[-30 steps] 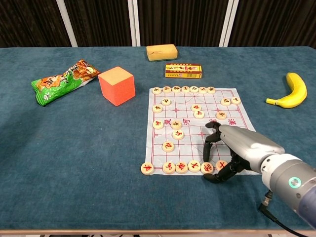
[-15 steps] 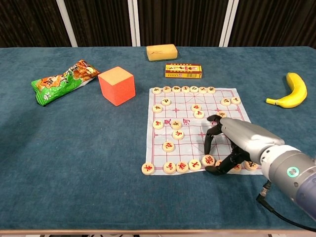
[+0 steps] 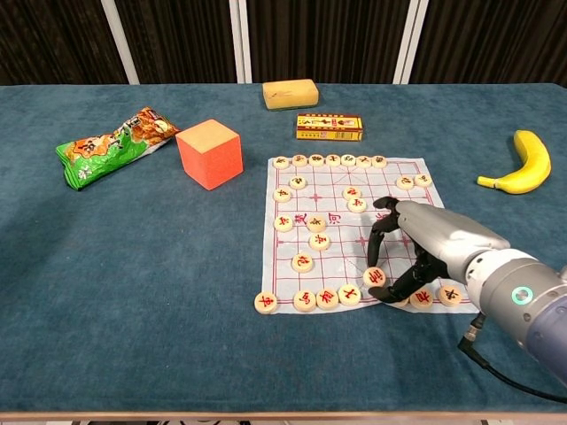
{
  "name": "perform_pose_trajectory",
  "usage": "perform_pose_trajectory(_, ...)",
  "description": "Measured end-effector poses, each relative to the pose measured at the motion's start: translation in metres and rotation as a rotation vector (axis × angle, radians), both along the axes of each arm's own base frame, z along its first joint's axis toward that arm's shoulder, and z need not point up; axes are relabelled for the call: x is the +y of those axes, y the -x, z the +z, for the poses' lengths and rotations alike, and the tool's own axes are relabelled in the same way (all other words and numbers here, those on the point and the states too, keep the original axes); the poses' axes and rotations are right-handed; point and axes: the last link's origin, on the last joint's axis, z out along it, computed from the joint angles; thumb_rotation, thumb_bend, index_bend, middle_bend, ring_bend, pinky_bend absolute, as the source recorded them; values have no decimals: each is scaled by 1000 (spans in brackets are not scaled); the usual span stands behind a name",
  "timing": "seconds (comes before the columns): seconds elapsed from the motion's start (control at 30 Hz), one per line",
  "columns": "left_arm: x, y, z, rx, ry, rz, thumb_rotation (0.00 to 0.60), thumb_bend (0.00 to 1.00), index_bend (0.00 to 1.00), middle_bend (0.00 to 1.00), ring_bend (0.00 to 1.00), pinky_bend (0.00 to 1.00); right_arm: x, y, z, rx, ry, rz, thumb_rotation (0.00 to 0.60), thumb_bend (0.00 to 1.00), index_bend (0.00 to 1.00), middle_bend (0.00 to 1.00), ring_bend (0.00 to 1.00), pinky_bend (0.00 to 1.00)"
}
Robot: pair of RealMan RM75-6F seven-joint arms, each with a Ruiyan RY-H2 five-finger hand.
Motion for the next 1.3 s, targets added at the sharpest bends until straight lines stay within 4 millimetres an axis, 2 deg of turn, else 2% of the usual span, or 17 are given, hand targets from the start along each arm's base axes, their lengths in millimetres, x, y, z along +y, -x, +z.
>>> perform_pose_trajectory(0.87, 0, 0, 0, -4, 0, 4, 600, 0, 0, 0, 0, 0, -6, -3, -3, 11, 6, -1, 600, 320, 529, 34, 0, 0)
perform_pose_trajectory(1.3, 0, -1, 1, -7, -6, 1, 600, 0, 0, 0, 0, 0, -9, -1, -3, 18, 24, -6, 600, 320, 486, 34, 0, 0)
